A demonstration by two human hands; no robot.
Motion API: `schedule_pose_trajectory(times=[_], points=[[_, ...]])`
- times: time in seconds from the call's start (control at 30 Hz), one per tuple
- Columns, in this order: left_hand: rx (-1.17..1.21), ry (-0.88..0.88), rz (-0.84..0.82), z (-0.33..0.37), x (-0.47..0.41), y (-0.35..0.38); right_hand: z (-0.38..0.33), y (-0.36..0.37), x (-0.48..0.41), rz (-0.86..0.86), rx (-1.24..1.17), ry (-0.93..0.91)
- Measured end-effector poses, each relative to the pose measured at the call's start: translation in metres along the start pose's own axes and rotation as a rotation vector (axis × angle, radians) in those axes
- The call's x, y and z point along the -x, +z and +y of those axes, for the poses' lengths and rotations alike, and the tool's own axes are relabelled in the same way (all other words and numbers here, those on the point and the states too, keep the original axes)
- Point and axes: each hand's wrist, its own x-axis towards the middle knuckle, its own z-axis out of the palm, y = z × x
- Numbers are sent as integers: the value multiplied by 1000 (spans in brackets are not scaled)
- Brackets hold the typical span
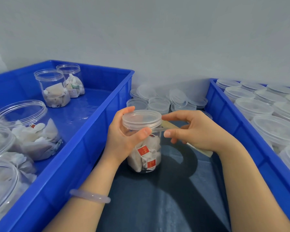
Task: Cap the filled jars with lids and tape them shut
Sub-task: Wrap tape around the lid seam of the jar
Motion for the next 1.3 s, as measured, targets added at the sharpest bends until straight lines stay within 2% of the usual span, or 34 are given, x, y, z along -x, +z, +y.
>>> schedule_pose_trajectory(times=[0.23,0.53,0.73,0.83,1.0,1.1,1.2,1.3], points=[[36,-23,-40,0,2,1,-5,-1,1,62,52,5],[58,-8,-122,3,4,-1,-1,0,0,-22,3,135],[128,-147,-227,-2,5,2,-1,-1,2,-82,-86,123],[104,-204,-216,-2,2,4,-4,3,0,-35,-135,126],[1,-189,-113,0,-1,7,-7,0,4,54,44,293],[38,-146,-68,-2,1,9,-8,-4,9,-32,117,383],[124,-183,-15,-4,-2,4,-9,-9,12,-101,71,338],[180,-224,5,-5,-4,-1,-11,-12,12,-88,54,258]])
